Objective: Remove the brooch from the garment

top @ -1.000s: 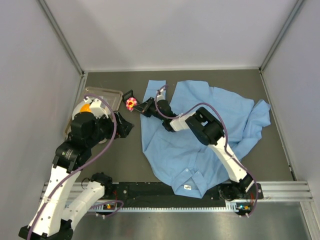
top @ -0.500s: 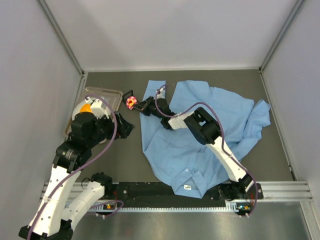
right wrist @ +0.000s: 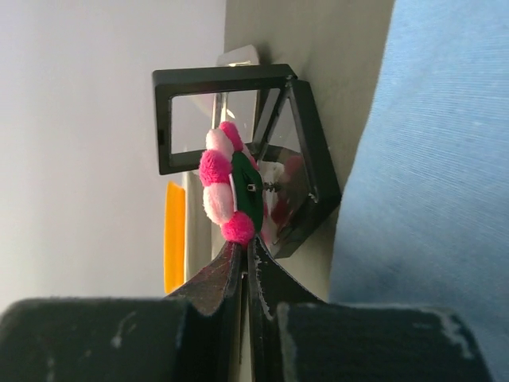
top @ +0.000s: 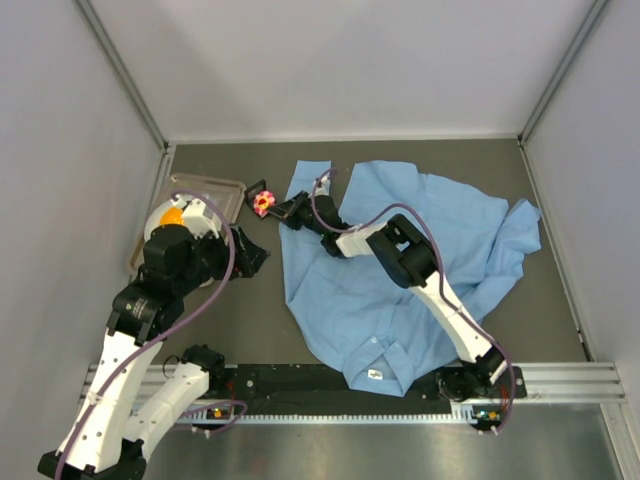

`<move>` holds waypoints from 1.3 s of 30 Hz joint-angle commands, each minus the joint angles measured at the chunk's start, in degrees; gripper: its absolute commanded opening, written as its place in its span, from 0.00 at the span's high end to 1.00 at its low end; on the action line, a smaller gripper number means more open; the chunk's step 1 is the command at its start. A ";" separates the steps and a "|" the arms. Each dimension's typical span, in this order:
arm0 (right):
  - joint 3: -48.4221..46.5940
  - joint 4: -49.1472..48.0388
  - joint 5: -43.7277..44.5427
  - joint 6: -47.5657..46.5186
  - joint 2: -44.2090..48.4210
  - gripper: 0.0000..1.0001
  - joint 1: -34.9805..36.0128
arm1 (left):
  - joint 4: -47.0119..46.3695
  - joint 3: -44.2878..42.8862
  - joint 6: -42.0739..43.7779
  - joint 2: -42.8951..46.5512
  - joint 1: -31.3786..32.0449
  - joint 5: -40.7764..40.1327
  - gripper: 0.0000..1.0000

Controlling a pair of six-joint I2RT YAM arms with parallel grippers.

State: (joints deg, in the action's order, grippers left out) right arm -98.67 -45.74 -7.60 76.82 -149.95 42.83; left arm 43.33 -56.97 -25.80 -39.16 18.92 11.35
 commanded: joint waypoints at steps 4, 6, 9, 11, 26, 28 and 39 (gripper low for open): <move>-3.89 -0.41 0.13 0.88 -2.10 1.00 -0.82 | -3.08 0.81 -0.21 0.48 0.16 1.30 0.17; -4.33 -0.49 0.12 1.40 -2.63 1.00 -0.99 | -3.17 0.98 -0.30 0.40 0.16 1.48 0.17; -5.04 -0.23 -0.05 1.84 -3.07 0.97 -0.99 | -3.25 1.16 -0.30 0.49 0.16 1.57 0.17; -5.30 0.12 -0.14 2.02 -3.24 0.94 -0.99 | -3.25 1.16 -0.30 0.40 0.16 1.57 0.17; -3.02 2.76 -1.63 -0.96 1.41 0.72 -1.08 | -3.78 1.16 -1.27 0.75 0.16 2.62 0.17; -2.75 4.25 -1.55 -1.58 2.11 0.68 -1.08 | -3.69 1.07 -1.44 0.92 0.16 2.88 0.17; -1.43 7.50 -4.27 -5.18 7.47 0.60 -1.17 | -3.34 -0.51 -2.06 1.98 0.07 3.23 0.17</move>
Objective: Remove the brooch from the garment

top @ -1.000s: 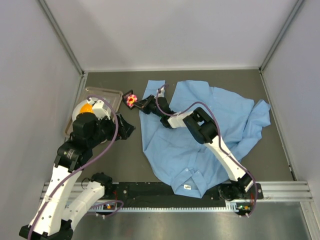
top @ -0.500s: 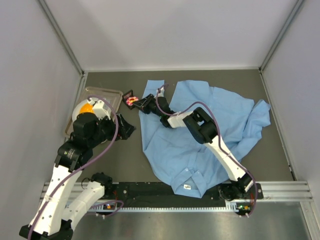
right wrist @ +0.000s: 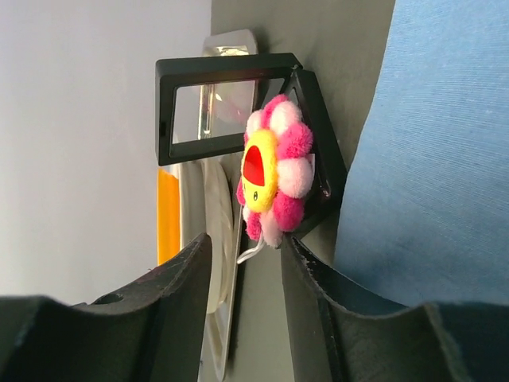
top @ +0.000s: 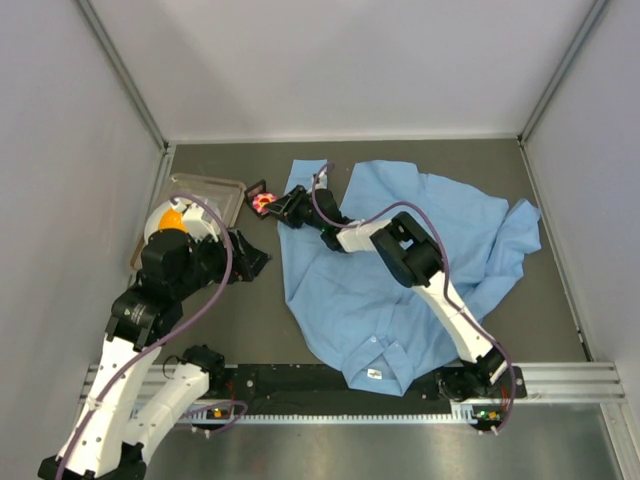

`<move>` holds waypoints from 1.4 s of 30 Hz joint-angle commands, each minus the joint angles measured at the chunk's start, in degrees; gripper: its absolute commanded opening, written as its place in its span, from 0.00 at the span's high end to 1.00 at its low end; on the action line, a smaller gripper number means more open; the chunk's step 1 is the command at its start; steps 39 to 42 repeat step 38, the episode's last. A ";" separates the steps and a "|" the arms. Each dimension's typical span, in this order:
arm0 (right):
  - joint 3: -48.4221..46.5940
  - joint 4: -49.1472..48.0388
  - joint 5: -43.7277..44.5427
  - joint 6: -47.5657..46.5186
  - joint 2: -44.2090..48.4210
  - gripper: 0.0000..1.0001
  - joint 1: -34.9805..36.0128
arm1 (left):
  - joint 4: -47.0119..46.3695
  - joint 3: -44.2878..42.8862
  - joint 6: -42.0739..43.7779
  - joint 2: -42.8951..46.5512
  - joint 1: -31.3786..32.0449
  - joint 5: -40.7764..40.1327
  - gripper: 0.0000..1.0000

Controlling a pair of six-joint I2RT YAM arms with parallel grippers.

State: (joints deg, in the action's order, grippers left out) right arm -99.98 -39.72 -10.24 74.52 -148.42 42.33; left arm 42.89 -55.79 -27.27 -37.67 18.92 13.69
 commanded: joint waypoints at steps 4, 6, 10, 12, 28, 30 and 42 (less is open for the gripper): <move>-0.30 2.90 -2.68 -3.85 7.44 0.59 -0.67 | -2.99 -2.39 -0.86 0.23 0.16 1.25 0.17; 0.49 3.95 -3.12 -4.56 8.58 0.58 -0.58 | -2.99 -2.04 -0.95 0.58 0.16 1.16 0.17; 3.12 5.45 -3.64 -6.05 12.62 0.54 -0.66 | -2.64 -2.48 -1.47 0.67 0.16 1.42 0.16; 5.49 7.72 -4.17 -7.54 16.30 0.47 -0.58 | -1.86 -3.53 -1.91 0.32 0.16 1.16 0.16; 43.18 72.20 27.41 -41.65 87.24 0.29 3.29 | -3.43 -6.34 -6.84 1.46 0.16 -1.03 0.14; 45.48 83.63 33.24 -39.21 95.64 0.22 4.43 | -3.52 -6.79 -7.18 1.11 0.16 -1.56 0.14; 49.45 88.42 28.79 -39.36 133.97 0.01 4.61 | -6.51 -7.14 -11.49 1.64 0.15 -4.45 0.12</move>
